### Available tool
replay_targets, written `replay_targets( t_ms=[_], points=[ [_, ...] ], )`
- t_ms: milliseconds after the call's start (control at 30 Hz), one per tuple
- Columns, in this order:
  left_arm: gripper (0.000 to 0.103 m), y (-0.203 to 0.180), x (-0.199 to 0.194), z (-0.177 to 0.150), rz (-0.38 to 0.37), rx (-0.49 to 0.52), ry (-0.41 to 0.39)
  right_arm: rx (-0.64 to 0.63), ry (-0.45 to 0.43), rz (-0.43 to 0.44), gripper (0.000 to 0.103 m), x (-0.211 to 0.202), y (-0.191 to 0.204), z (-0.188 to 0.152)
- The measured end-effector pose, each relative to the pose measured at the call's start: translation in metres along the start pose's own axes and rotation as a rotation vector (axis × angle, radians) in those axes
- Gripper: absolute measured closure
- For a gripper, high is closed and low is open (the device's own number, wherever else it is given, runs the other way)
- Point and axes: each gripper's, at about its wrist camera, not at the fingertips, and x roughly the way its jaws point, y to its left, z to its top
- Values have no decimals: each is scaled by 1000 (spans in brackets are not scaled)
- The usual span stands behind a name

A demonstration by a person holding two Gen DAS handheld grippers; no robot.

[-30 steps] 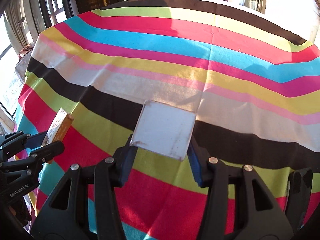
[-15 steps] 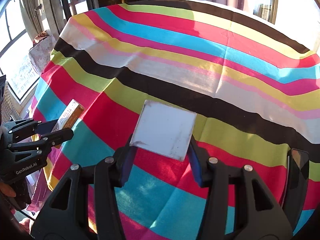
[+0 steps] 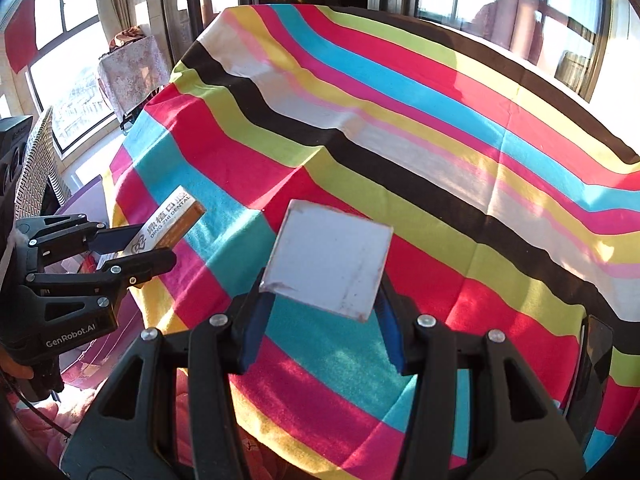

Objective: Organize objects
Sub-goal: 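Carry the Dingzhi Dental box and white square box over the storage box, then open both grippers to drop the two boxes into the storage box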

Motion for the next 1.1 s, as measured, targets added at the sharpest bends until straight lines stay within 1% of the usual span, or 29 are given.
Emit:
replay_targets(
  t_ms=[367,700,833,933,1100],
  points=[
    [71,32,-18,-31,56,-70,-9,-125,26,30,49,1,50,-2],
    [71,59,-40,-56,90,-144,-28,-244,45,70,49,0,96,-4],
    [71,75,-51,-66,152,-174,-39,-345,40,84,49,-6,127,3],
    [71,92,-59,-76,200,-215,-39,-416,40,140,49,-7,154,9],
    [71,122,-72,-92,263,-294,-48,-548,58,204,49,-1,204,9]
  ],
)
